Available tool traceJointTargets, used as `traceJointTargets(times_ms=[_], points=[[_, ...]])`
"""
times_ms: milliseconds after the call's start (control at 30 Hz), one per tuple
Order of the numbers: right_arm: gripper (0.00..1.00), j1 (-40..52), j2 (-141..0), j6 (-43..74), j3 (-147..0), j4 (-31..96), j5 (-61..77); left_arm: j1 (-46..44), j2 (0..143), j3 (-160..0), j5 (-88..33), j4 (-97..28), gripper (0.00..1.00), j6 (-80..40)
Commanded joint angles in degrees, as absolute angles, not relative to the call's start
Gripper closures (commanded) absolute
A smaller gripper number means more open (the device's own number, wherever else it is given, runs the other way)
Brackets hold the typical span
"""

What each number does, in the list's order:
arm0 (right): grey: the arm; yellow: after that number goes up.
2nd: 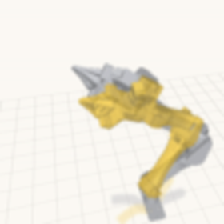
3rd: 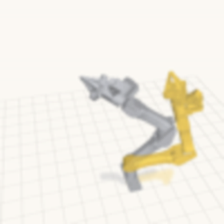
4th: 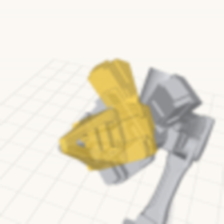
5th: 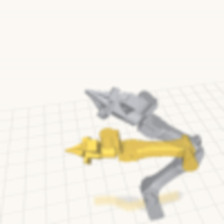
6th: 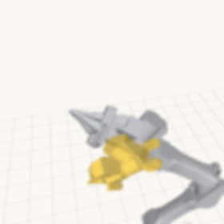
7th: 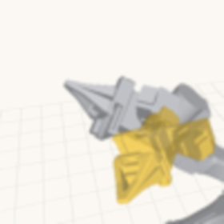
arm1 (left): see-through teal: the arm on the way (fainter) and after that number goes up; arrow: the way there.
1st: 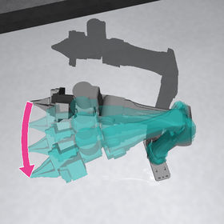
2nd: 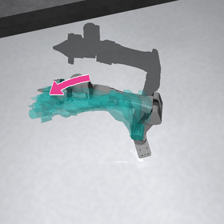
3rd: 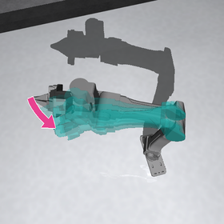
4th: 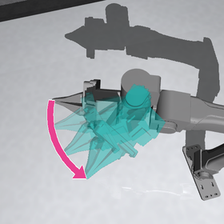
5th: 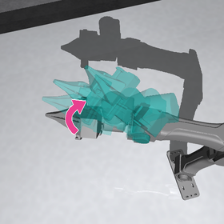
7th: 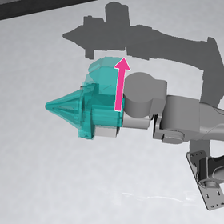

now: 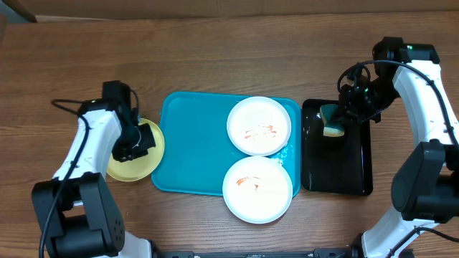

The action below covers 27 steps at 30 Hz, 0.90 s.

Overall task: Clean dirty plates on tray and stack at the side
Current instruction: 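Lower yellow plate onto table left of tray and release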

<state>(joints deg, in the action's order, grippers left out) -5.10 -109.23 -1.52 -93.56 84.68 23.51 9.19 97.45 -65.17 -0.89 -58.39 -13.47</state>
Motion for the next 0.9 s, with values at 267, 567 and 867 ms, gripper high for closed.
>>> traceJointTargets(times_ms=[267,567,867], points=[[0.96,-5.0,-107.9,-2.0,-93.5,84.8,23.4,18.1,102.4,-64.4,9.2,-54.7,0.96,-16.6],[0.96,-5.0,-107.9,-2.0,-93.5,85.0,23.4,23.4,107.2,-64.4,11.1,-48.5,0.92,-19.4],[0.96,-5.0,-107.9,-2.0,-93.5,85.4,23.4,26.3,107.6,-64.5,11.1,-41.9,0.84,-20.1]])
